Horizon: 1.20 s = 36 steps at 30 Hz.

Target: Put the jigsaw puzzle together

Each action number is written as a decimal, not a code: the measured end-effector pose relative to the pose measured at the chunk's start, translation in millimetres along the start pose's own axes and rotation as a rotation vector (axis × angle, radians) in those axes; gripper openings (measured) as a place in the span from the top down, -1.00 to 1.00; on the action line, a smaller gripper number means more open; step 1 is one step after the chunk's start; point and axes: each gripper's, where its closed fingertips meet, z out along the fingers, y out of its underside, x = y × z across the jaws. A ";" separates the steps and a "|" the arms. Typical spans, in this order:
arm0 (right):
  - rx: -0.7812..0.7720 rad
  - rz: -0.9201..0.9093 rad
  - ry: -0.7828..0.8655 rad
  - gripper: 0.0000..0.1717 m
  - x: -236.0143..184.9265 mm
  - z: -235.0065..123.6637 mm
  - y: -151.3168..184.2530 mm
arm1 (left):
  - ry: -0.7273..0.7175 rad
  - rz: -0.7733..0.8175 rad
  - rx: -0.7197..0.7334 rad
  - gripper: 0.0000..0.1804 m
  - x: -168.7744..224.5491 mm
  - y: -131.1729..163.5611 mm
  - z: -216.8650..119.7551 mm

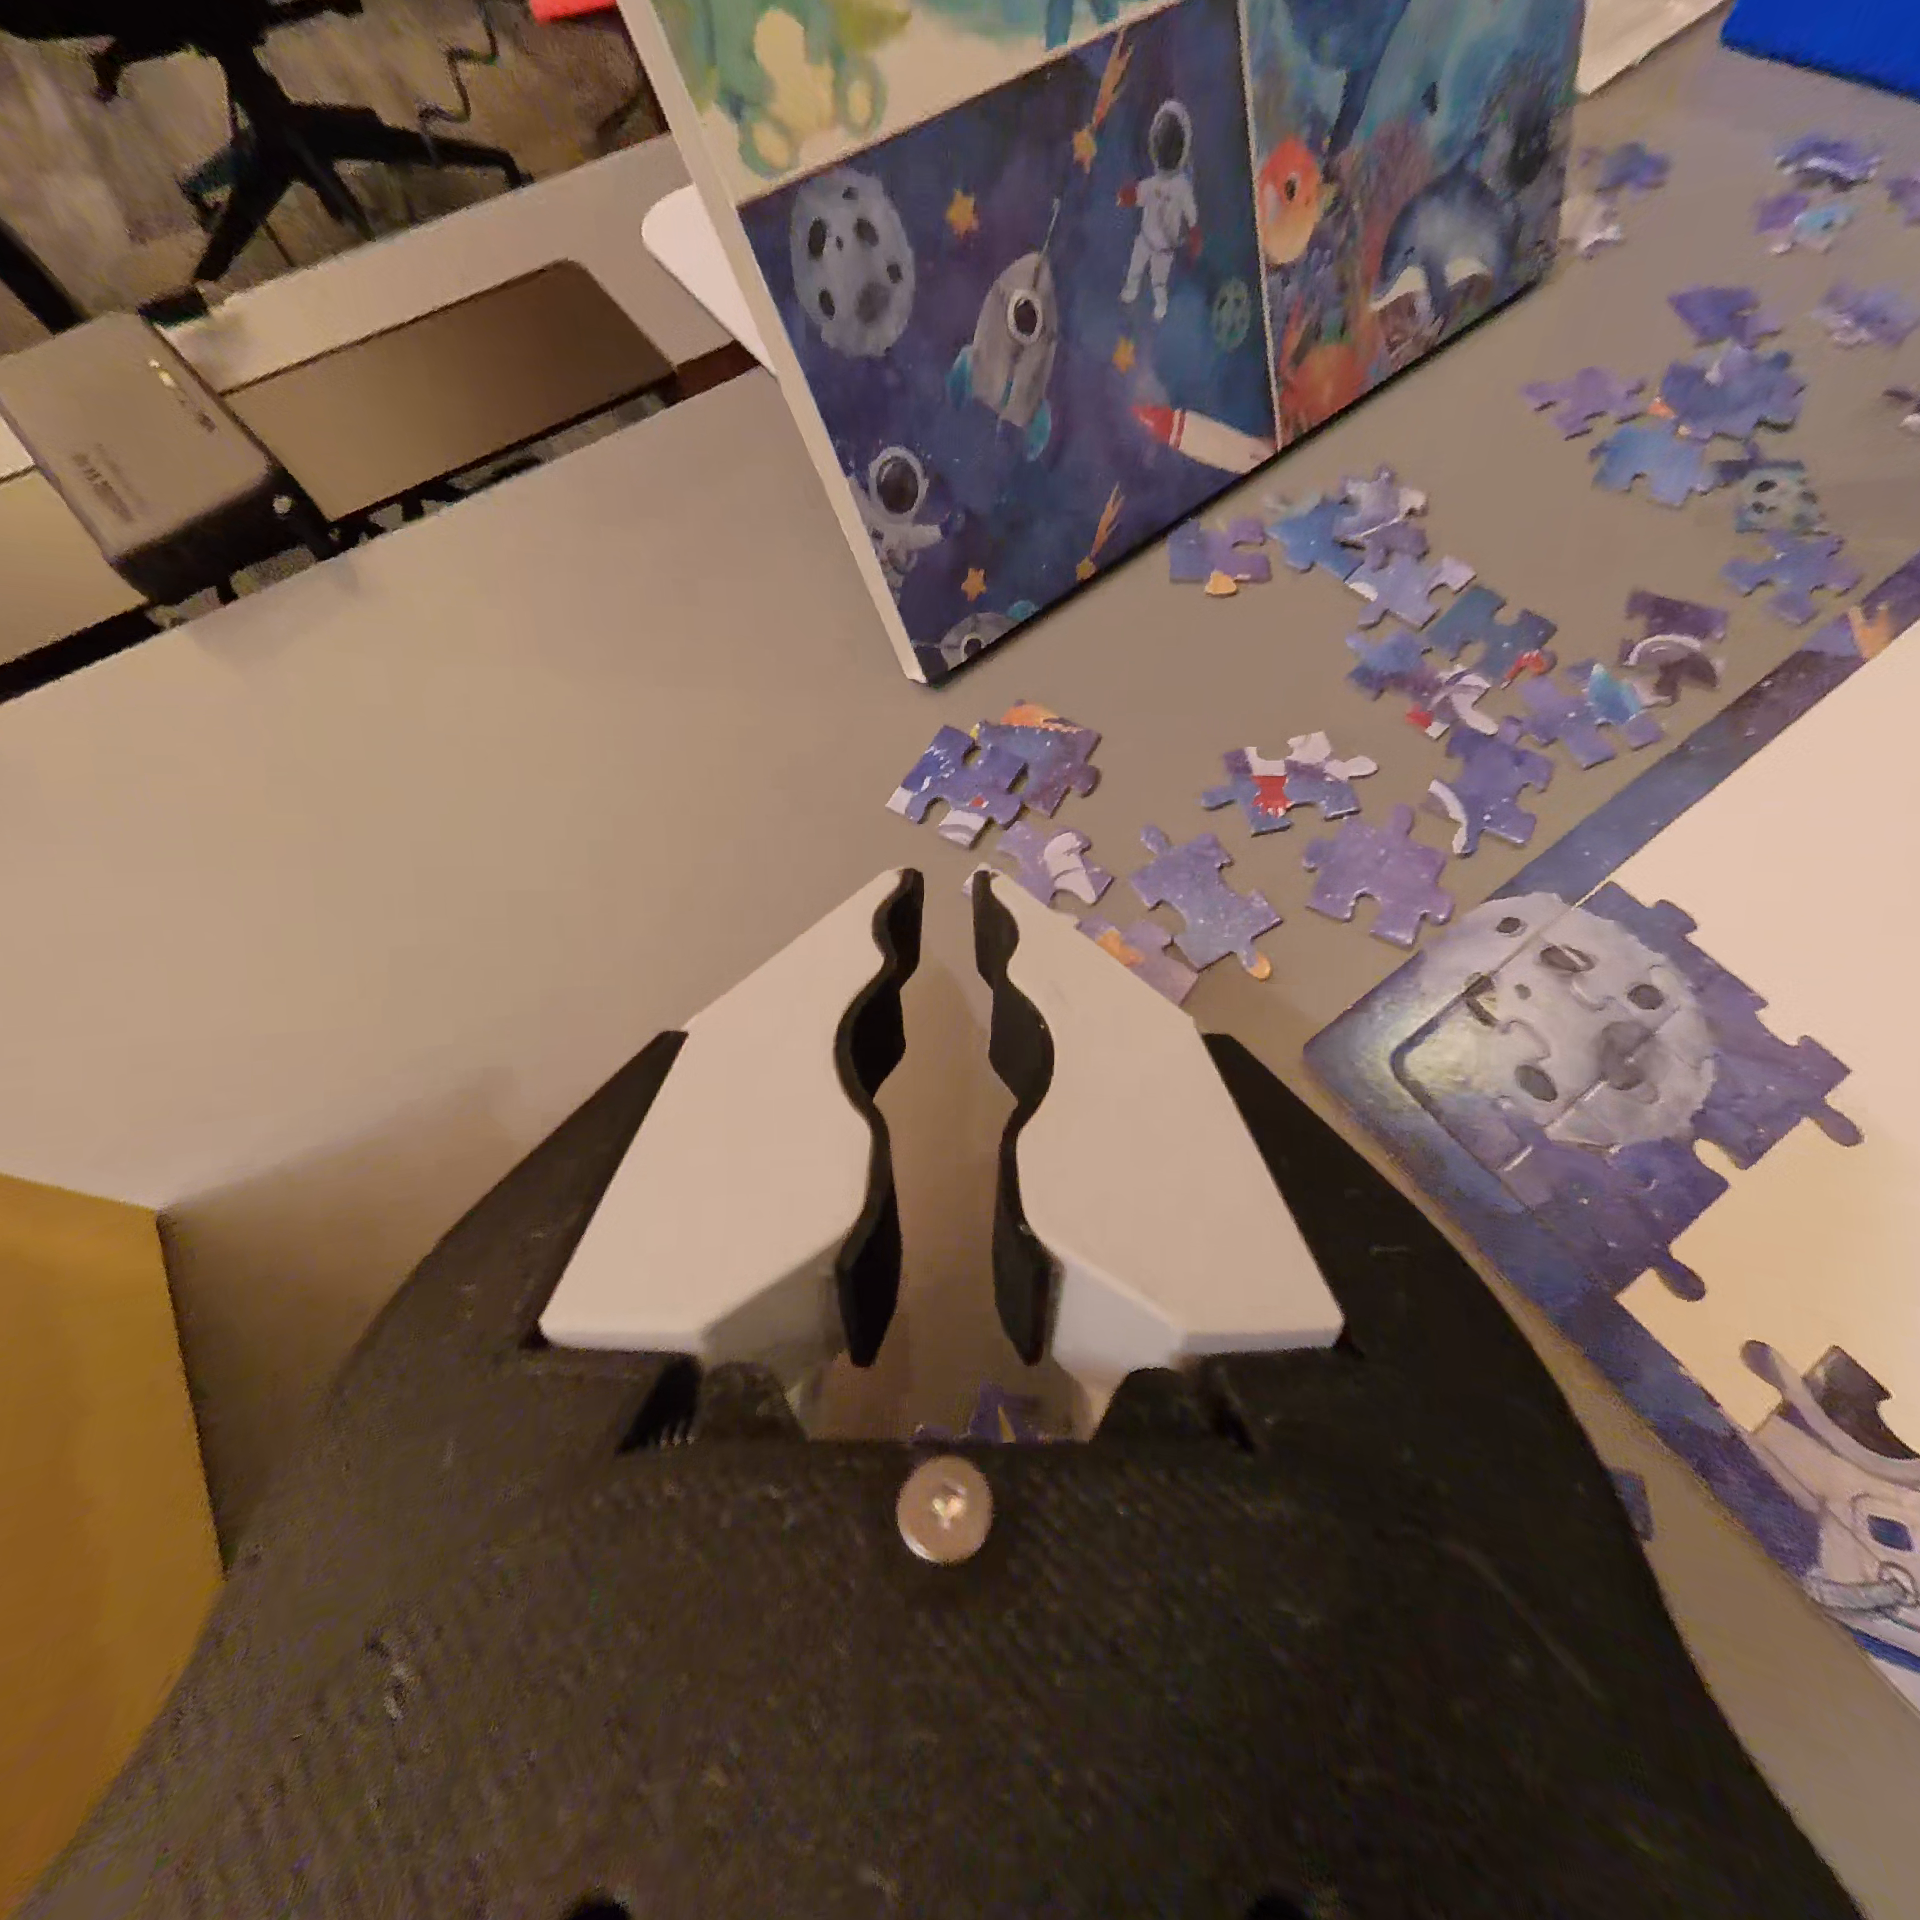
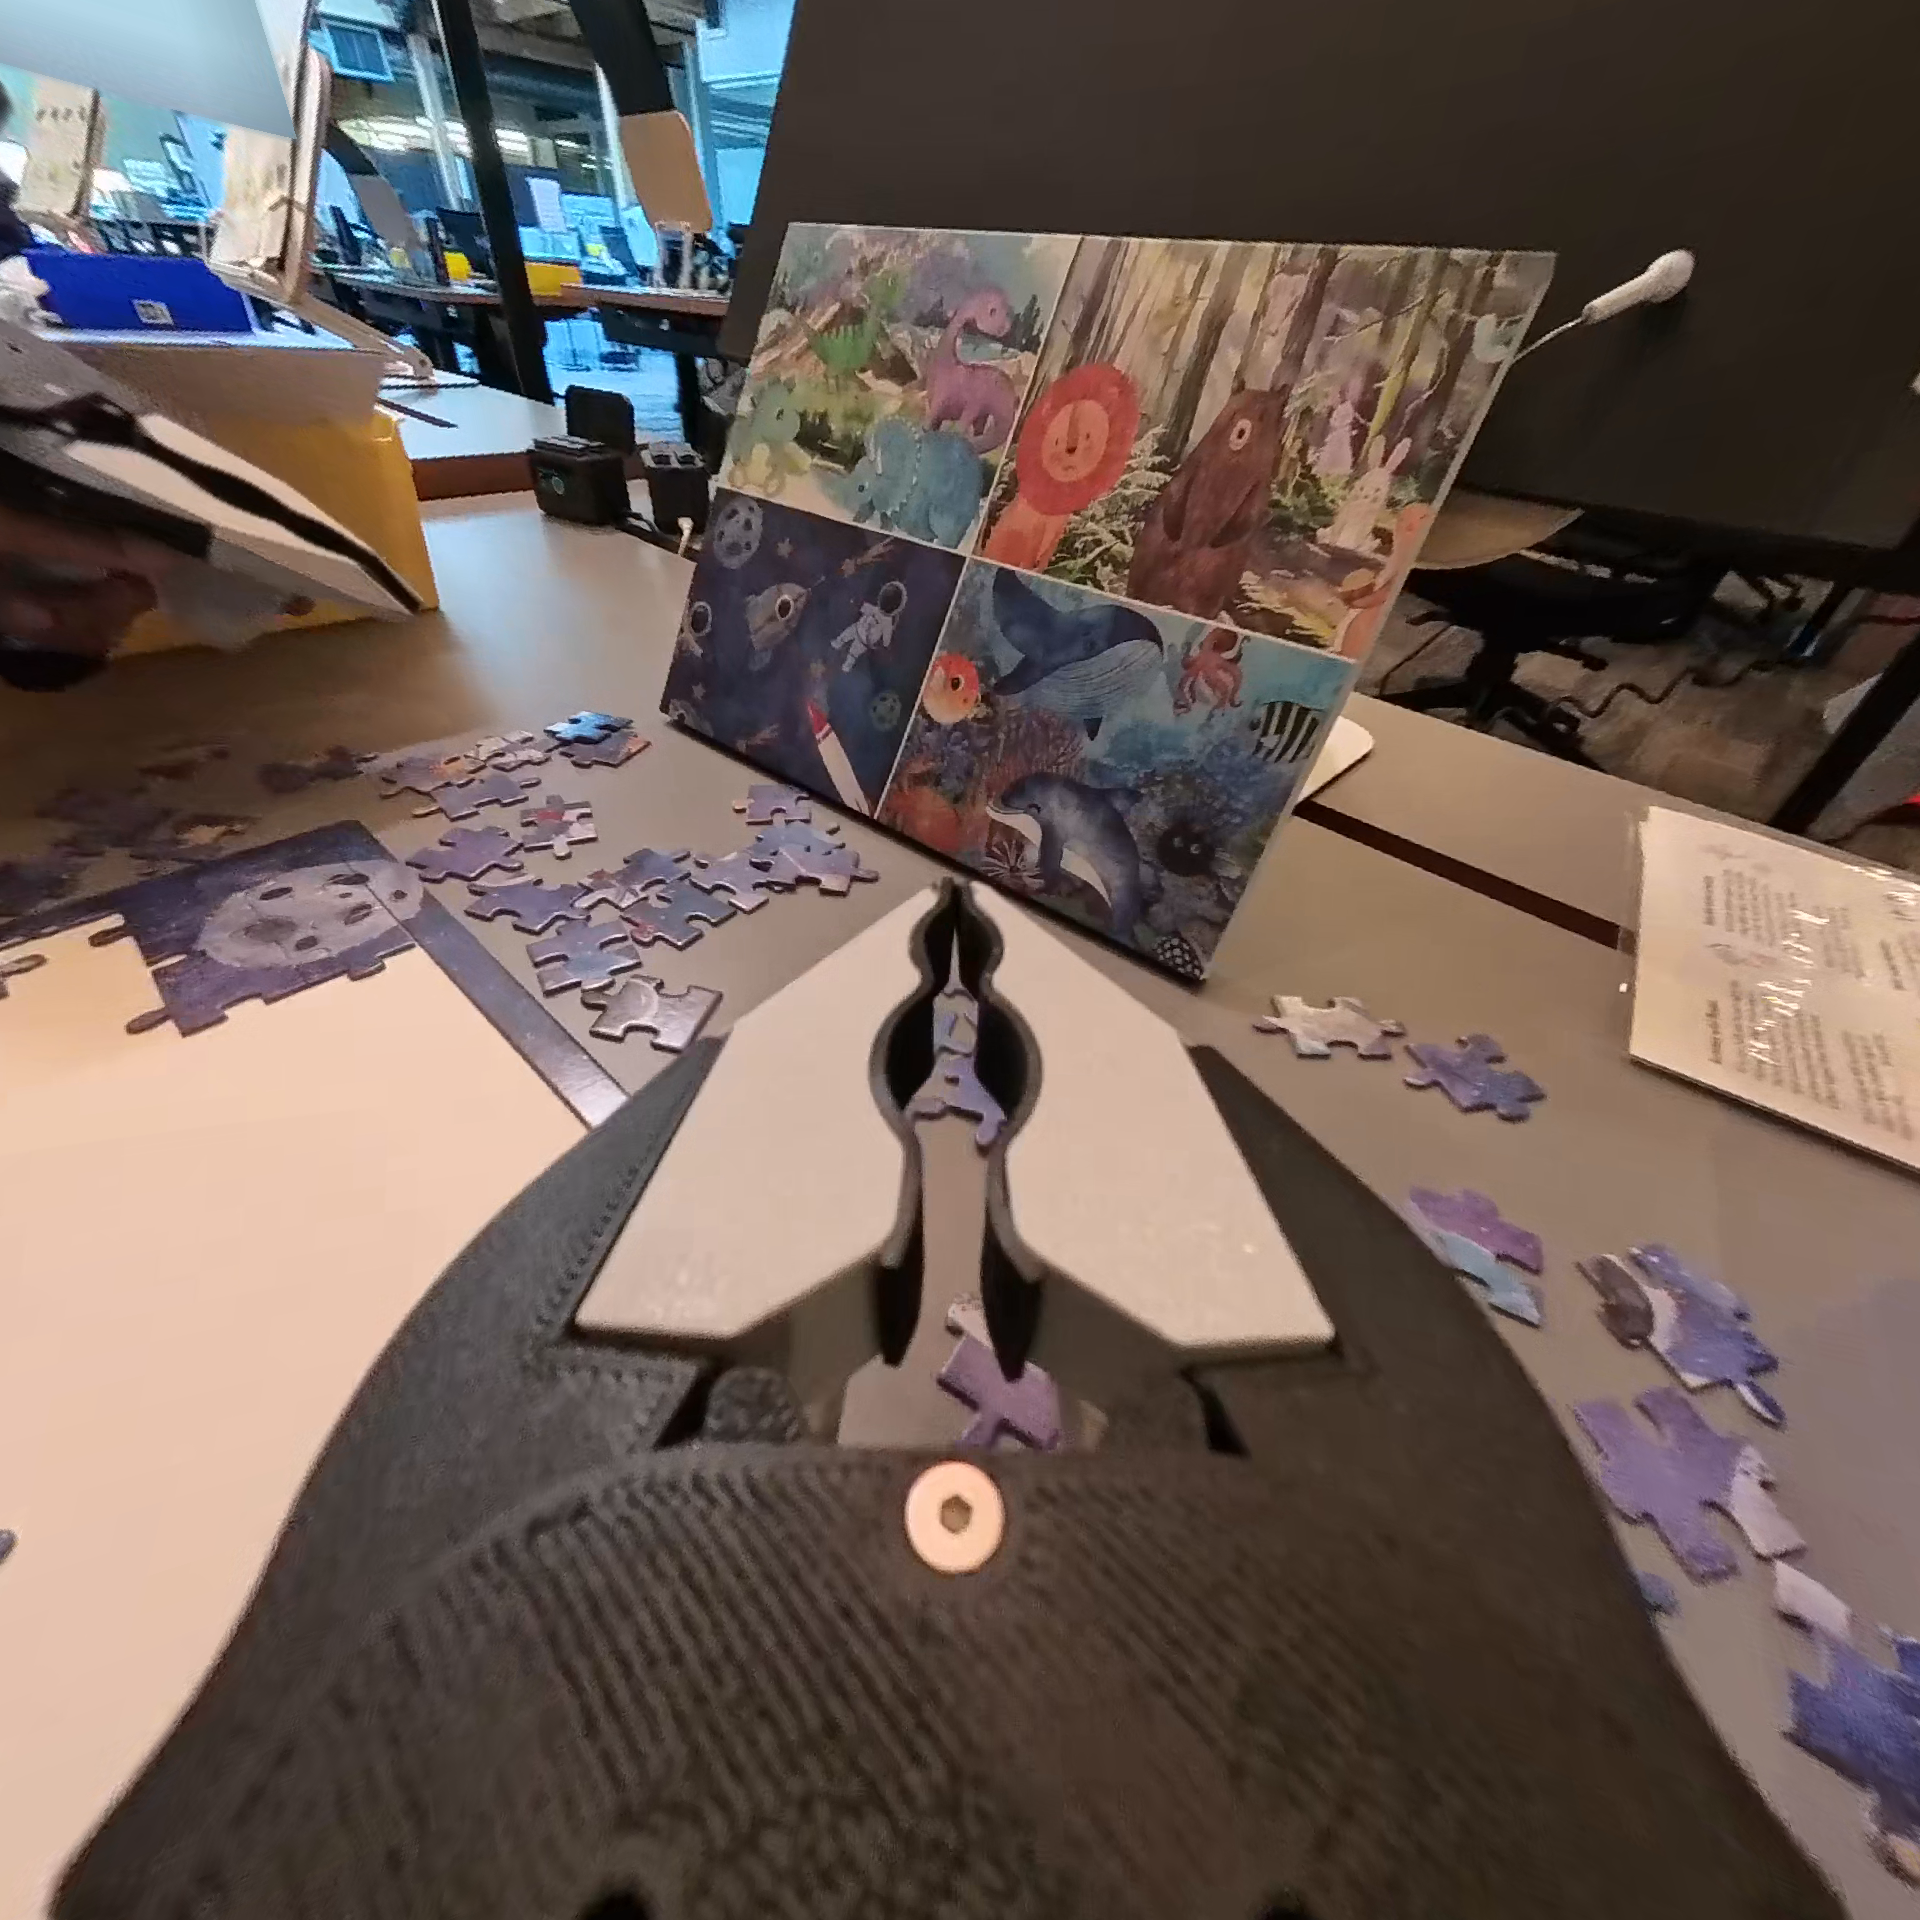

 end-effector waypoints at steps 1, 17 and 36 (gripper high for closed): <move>-0.001 0.008 -0.014 1.00 -0.5 1.5 0.5 | 0.000 0.002 -0.018 0.92 0.9 3.9 2.7; 0.020 0.061 -0.097 1.00 -15.0 6.5 -5.2 | -0.038 -0.050 0.044 0.99 -8.7 5.4 14.4; 0.030 0.078 -0.102 1.00 -14.3 1.6 -4.5 | -0.064 0.003 0.065 1.00 1.2 -3.0 17.1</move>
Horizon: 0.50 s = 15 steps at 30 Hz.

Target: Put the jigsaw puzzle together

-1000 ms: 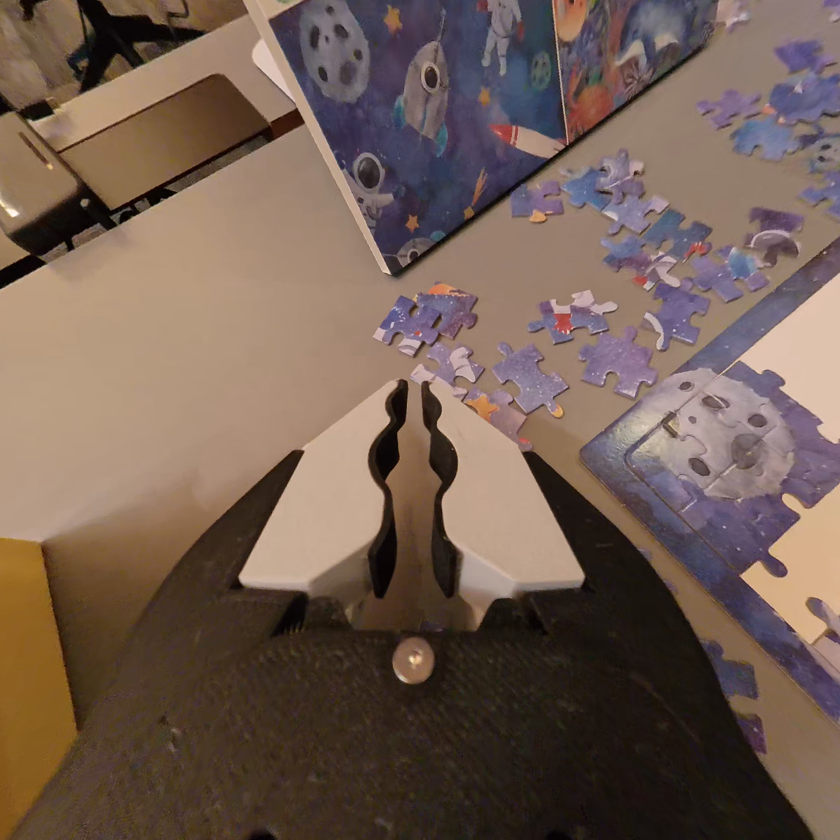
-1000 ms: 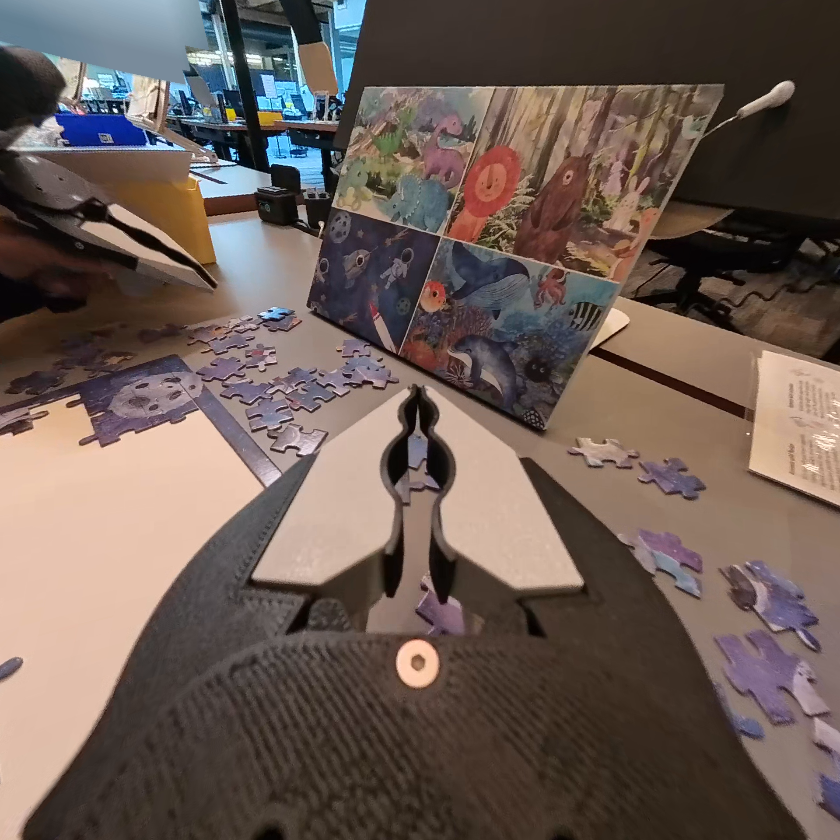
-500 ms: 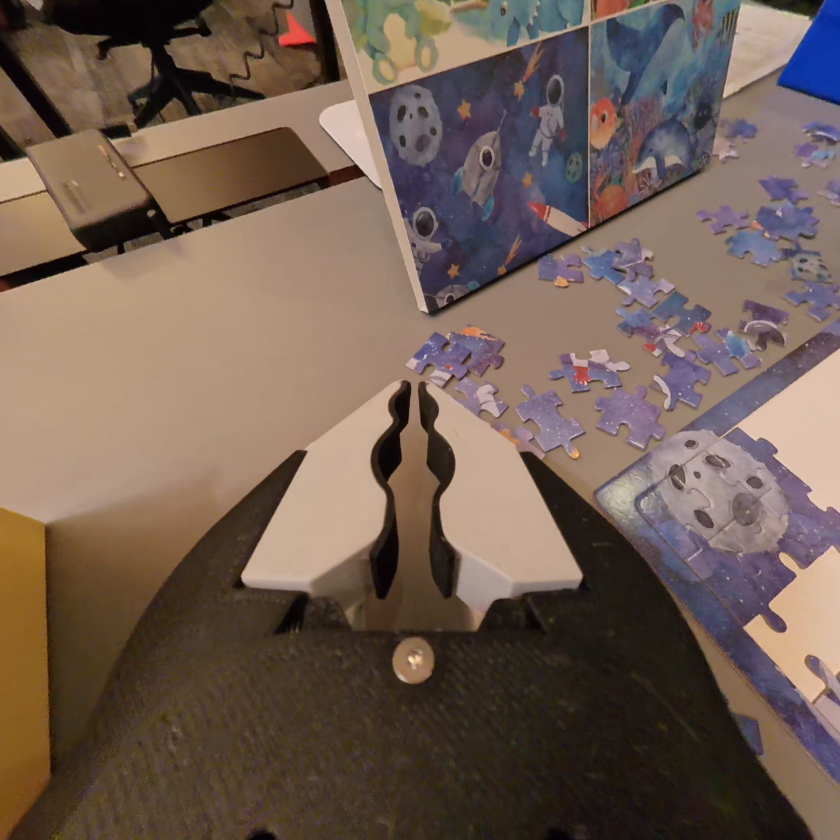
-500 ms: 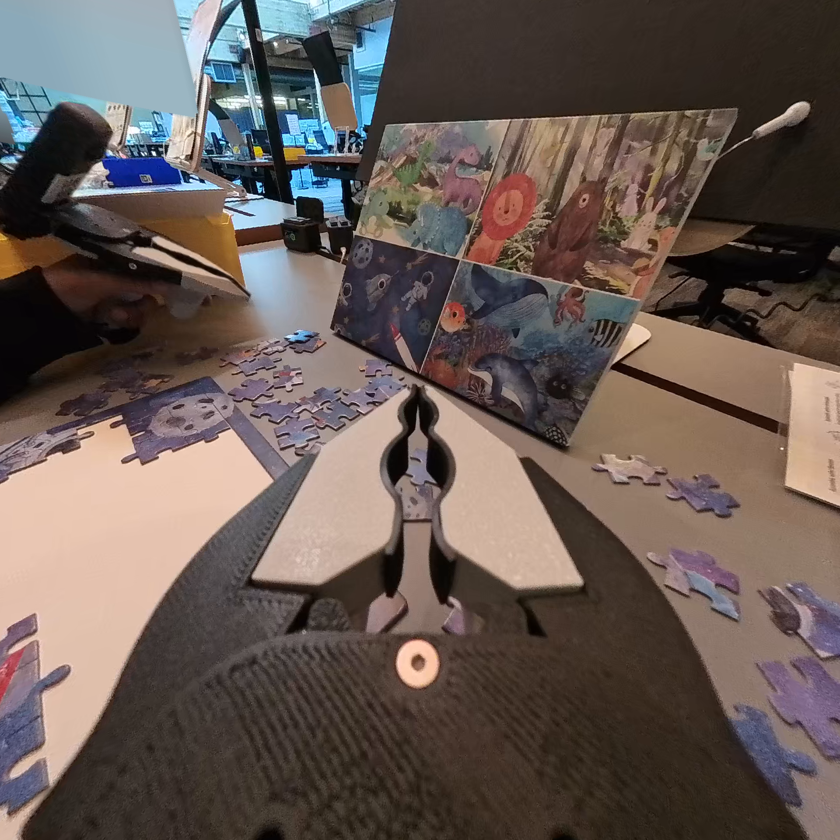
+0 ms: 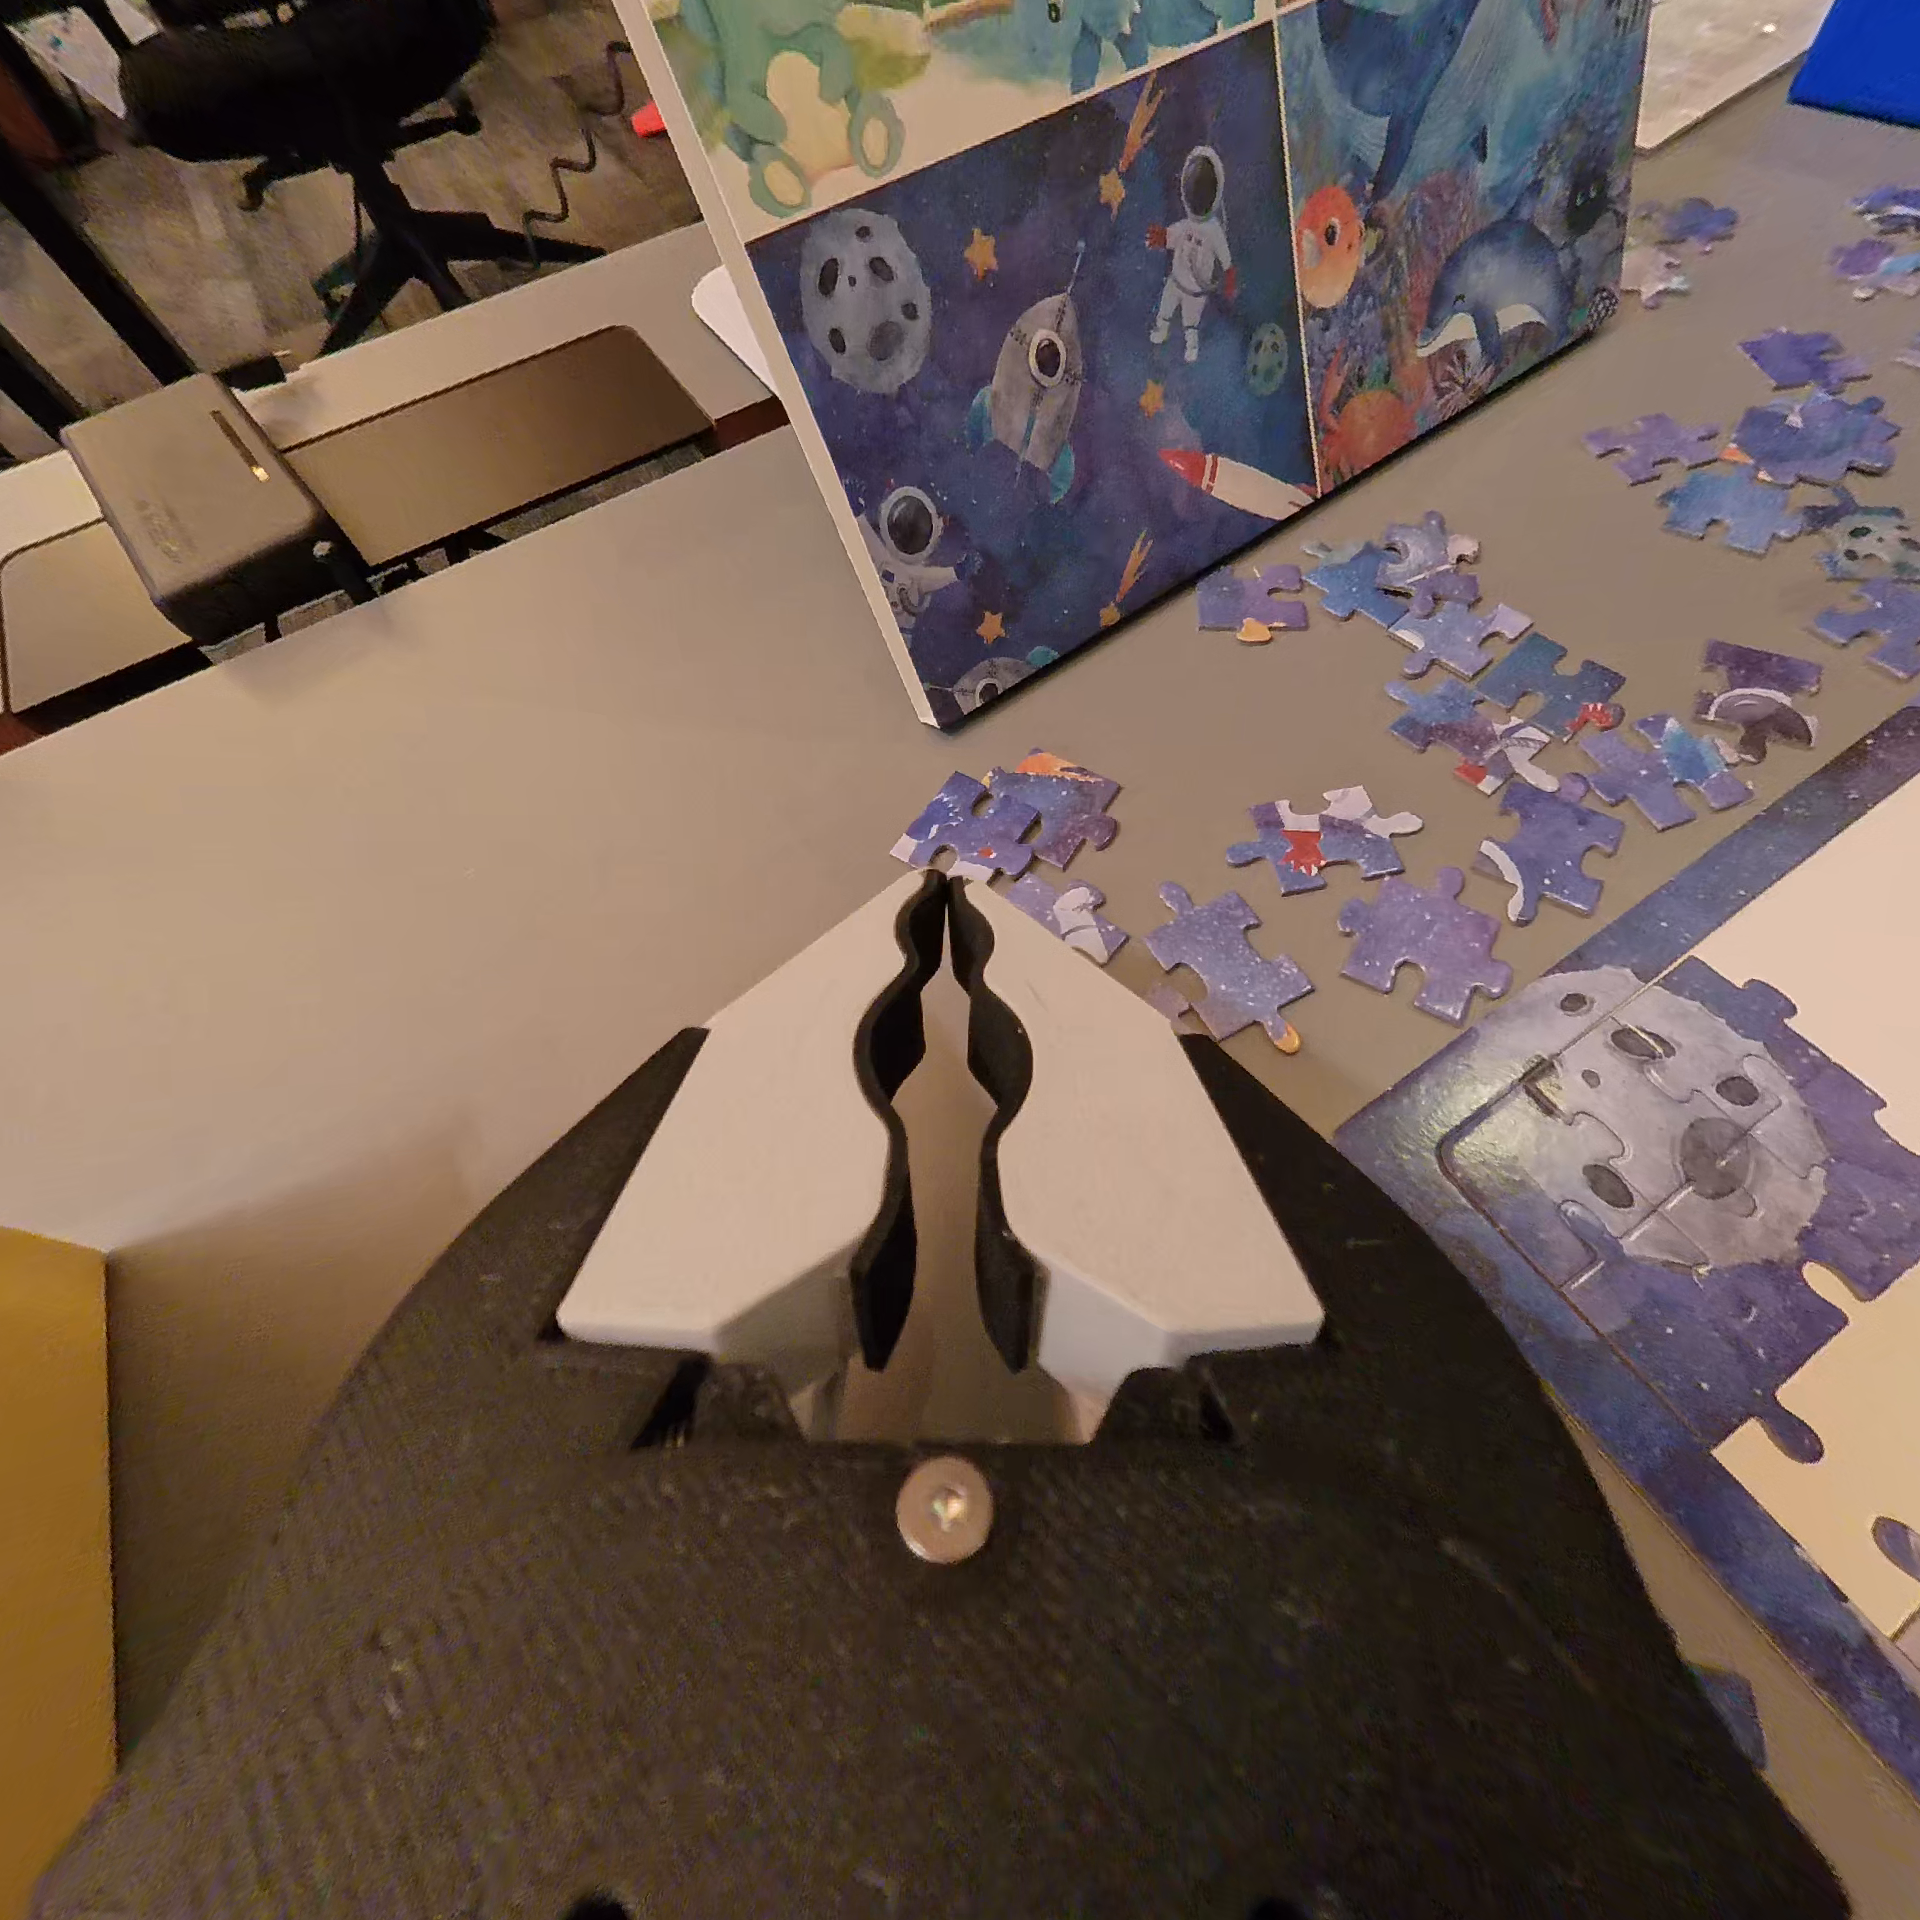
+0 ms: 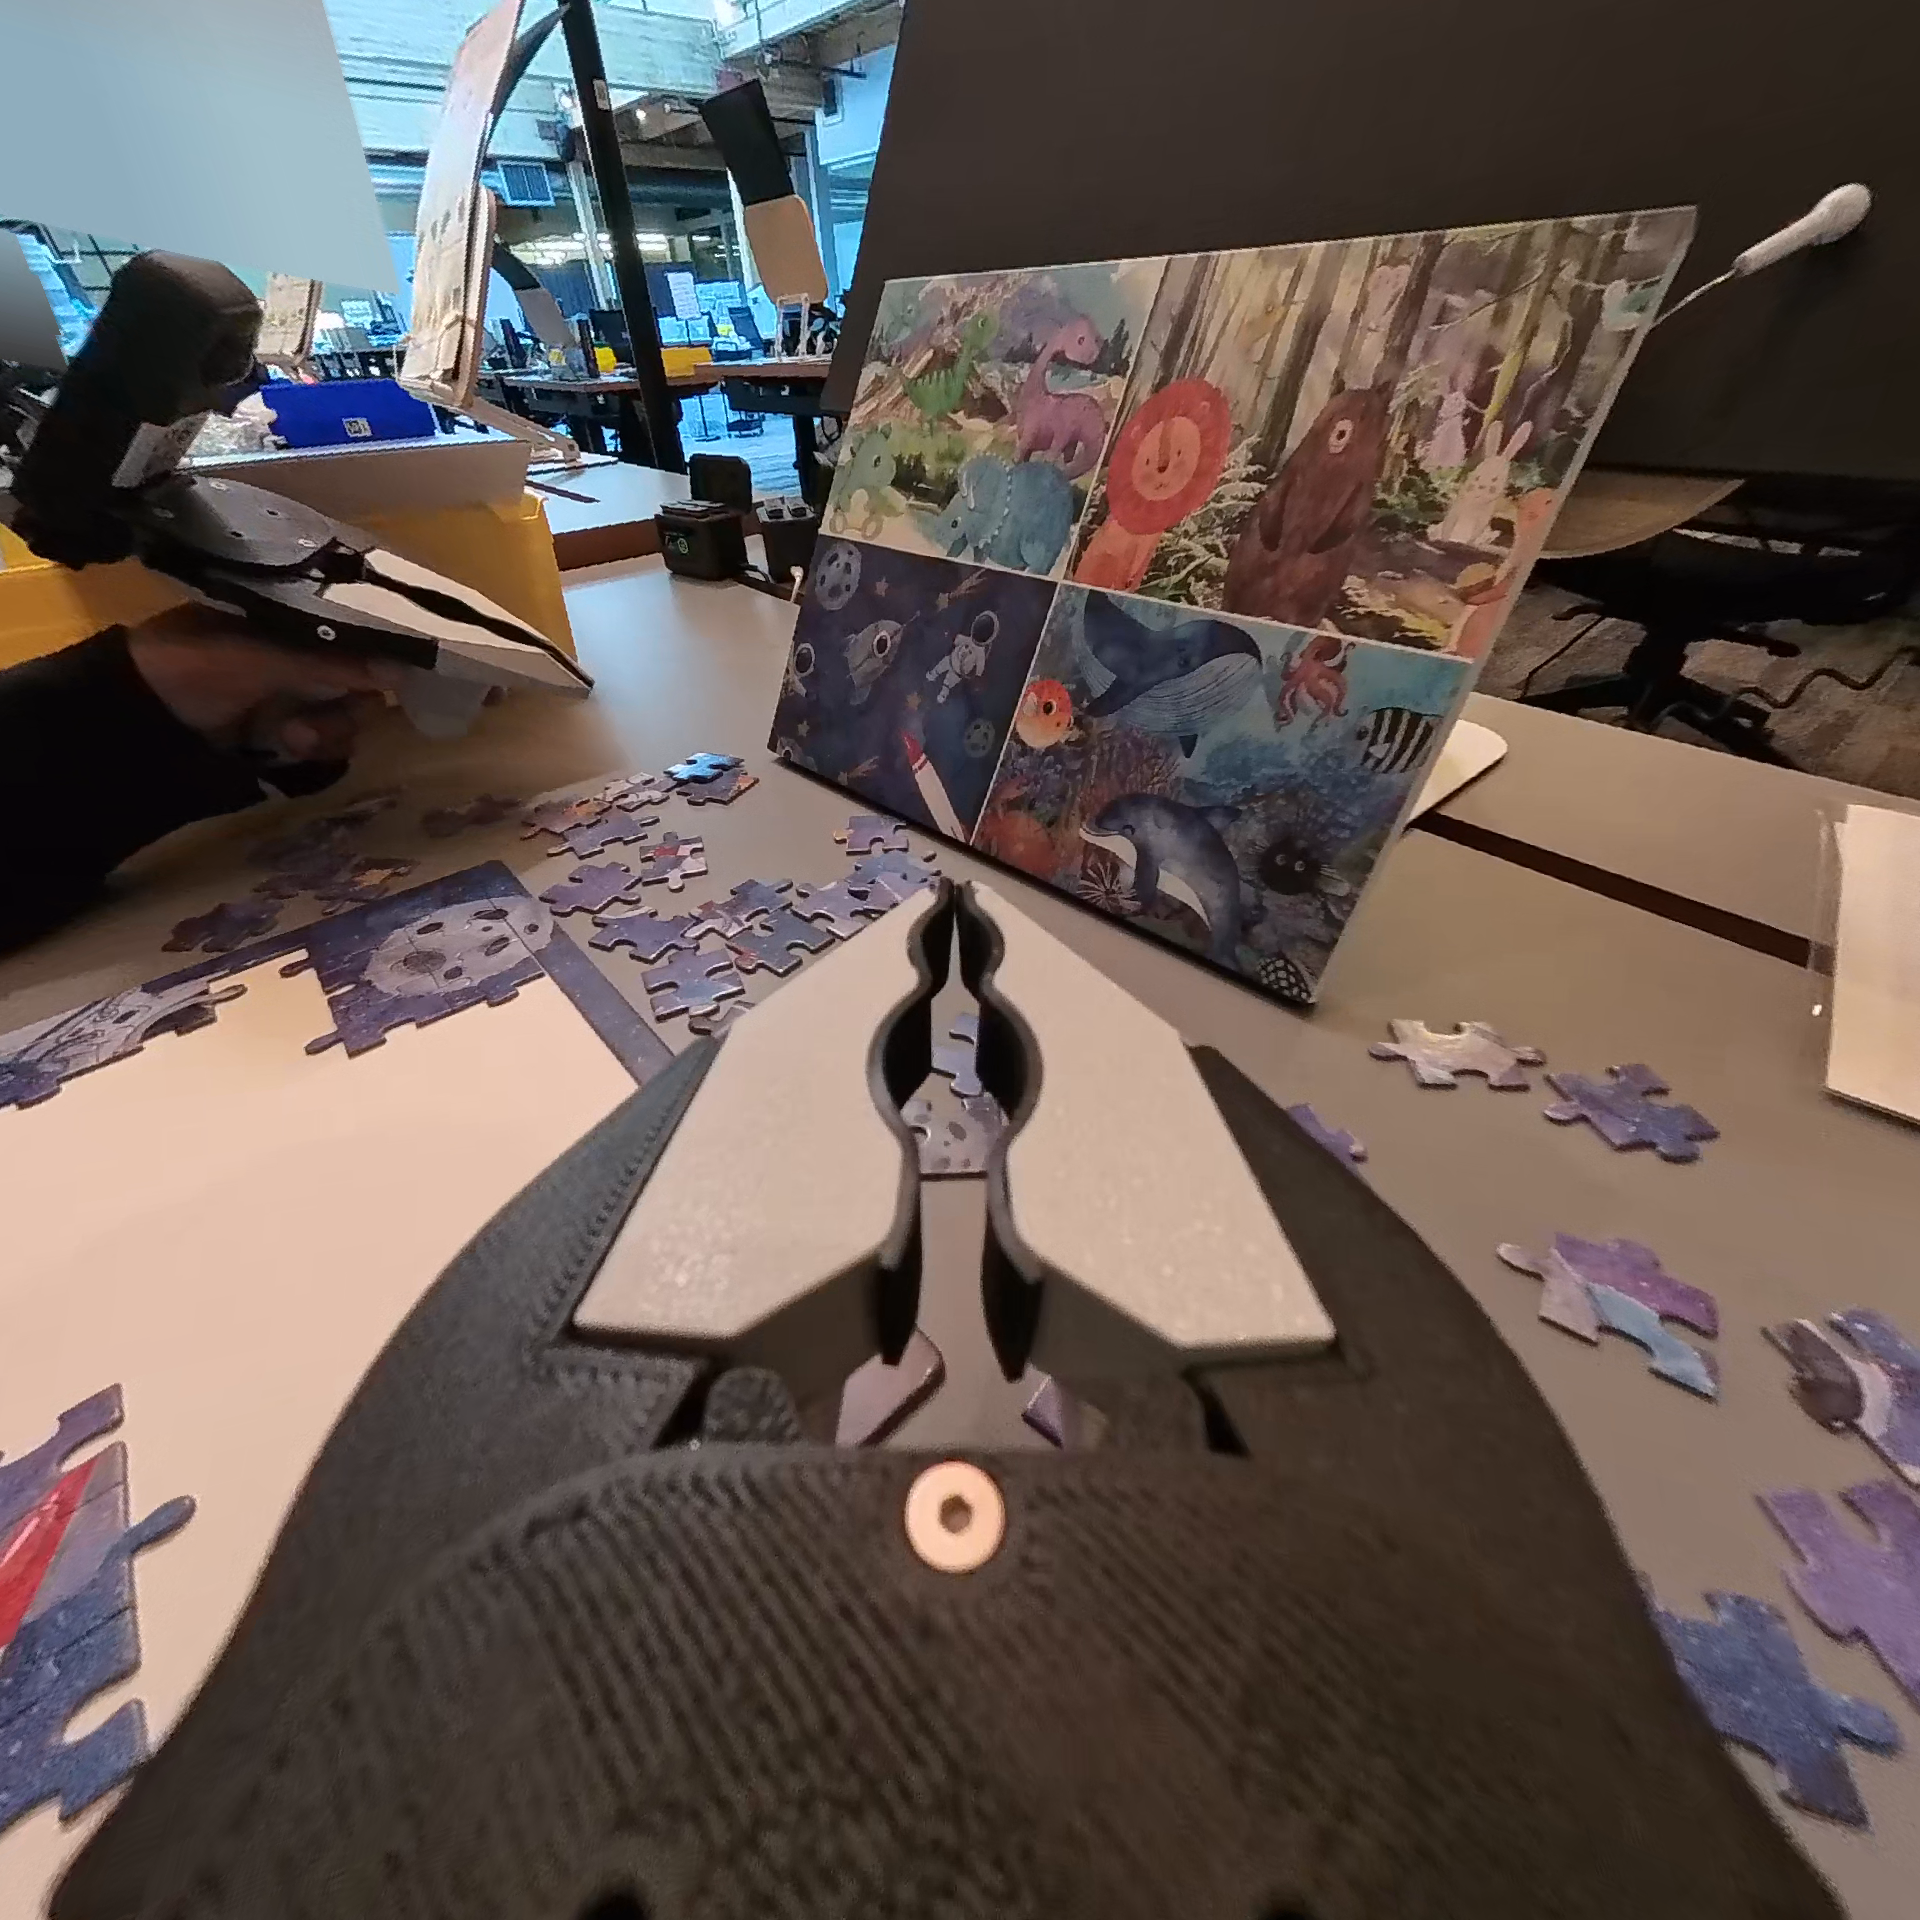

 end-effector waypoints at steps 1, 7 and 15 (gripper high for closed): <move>-0.002 0.001 0.001 1.00 0.2 0.3 0.3 | -0.001 -0.003 -0.002 1.00 -0.6 1.0 0.7; -0.004 0.012 0.005 1.00 2.0 0.6 0.5 | -0.008 -0.005 -0.016 1.00 -2.3 4.5 2.7; 0.035 0.044 0.016 0.88 6.6 -3.0 -4.5 | -0.018 0.012 -0.015 1.00 -2.6 2.7 1.1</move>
